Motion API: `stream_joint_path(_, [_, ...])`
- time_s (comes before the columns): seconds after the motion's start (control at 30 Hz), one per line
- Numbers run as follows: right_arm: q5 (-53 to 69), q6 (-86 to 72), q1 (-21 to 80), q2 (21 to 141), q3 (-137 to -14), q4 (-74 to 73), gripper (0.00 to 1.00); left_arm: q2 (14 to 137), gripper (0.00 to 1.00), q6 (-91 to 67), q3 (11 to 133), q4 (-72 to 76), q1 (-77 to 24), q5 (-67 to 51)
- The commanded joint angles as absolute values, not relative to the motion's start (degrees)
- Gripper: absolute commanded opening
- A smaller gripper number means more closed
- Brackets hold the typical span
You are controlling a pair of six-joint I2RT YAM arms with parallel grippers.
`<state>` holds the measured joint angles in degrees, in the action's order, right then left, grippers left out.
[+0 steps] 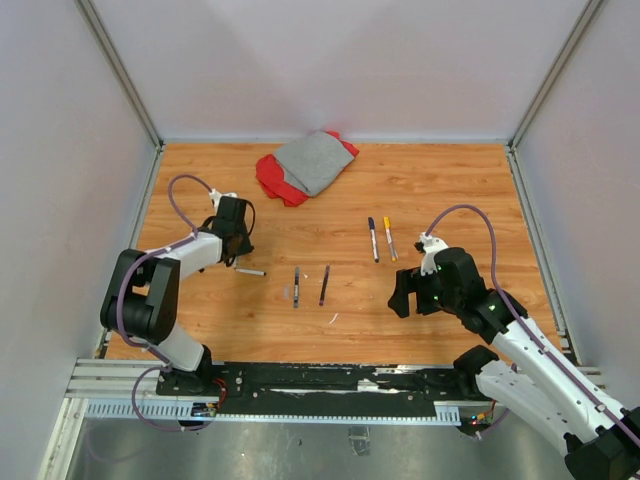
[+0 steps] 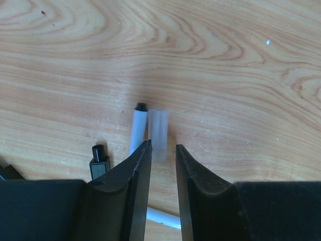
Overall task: Insert the pens into the pen caps
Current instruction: Pick up the pen from the center of the board.
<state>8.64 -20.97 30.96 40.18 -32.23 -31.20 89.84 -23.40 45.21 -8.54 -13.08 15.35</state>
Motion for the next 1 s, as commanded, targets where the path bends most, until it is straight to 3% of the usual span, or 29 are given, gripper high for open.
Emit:
stream_joint_path(0.0, [9.33,-20.30,29.88,40.16,-33.48,-31.39,0.86,90.90,0.31,-22.50,47.01,-6.52,-12.48,15.83])
stream_joint_path(0.43, [9.44,-20.32,29.88,40.69,-33.38,-31.29,0.86,93.72,0.30,-22.03,48.46,-6.85,-12.30,17.31])
stream_joint_path(0.97, [9.56,-20.26,29.88,40.91,-33.39,-31.11,0.86,94.41,0.16,-20.66,47.23,-6.20,-12.39,14.34])
